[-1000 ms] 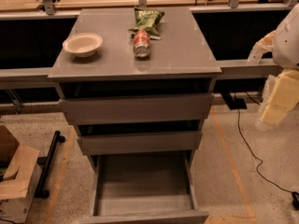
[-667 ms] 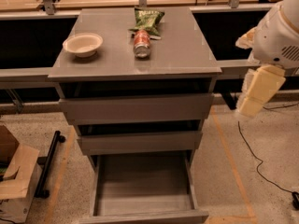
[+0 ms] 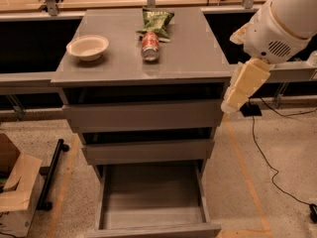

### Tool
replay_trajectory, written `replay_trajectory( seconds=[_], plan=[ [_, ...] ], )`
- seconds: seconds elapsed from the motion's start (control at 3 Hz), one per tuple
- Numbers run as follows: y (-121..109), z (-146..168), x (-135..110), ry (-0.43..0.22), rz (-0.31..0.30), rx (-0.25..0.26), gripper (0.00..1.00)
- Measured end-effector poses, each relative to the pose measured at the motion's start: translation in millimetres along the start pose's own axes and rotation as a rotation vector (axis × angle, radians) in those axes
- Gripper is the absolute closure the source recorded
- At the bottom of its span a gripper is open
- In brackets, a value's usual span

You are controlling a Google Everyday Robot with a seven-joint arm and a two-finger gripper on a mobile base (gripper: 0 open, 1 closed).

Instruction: Place coke can into bottom drawer

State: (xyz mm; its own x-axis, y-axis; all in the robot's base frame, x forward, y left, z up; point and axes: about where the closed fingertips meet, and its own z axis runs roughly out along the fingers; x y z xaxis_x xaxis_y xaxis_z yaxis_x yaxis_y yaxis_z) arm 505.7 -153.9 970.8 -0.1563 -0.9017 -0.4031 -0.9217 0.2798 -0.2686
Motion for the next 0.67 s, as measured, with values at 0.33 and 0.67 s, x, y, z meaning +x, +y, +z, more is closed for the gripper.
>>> replay_trajectory(
  seconds=[0.33,0.67],
  plan=[
    [-8.3,3.7,-8.2,-0.061,0.004,0.034,0.0],
    [-46.3,18.6,-44.6,-0.225,0.007,0.11,0.0]
  ],
)
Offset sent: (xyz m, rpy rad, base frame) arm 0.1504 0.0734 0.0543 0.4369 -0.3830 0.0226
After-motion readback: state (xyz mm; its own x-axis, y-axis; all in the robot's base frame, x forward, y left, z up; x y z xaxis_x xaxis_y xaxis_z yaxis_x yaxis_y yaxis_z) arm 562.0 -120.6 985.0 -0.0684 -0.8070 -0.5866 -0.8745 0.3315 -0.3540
